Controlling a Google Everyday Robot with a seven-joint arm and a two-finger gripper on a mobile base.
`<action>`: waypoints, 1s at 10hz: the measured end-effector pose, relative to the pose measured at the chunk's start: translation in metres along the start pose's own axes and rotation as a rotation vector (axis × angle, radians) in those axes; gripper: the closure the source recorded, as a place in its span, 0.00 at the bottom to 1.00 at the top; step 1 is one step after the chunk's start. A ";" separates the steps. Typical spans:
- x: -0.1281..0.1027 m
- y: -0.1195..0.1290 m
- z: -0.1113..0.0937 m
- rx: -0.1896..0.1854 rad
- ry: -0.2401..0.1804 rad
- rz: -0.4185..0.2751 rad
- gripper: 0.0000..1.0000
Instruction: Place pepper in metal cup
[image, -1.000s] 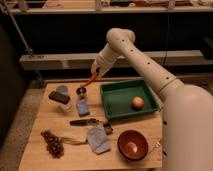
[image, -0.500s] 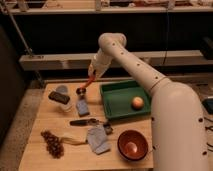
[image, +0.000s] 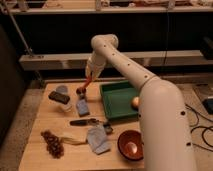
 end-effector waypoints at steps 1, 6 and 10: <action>0.000 -0.004 0.006 -0.009 0.004 -0.002 0.86; 0.004 -0.007 0.026 -0.047 0.016 -0.003 0.86; 0.007 -0.006 0.035 -0.066 0.017 -0.001 0.86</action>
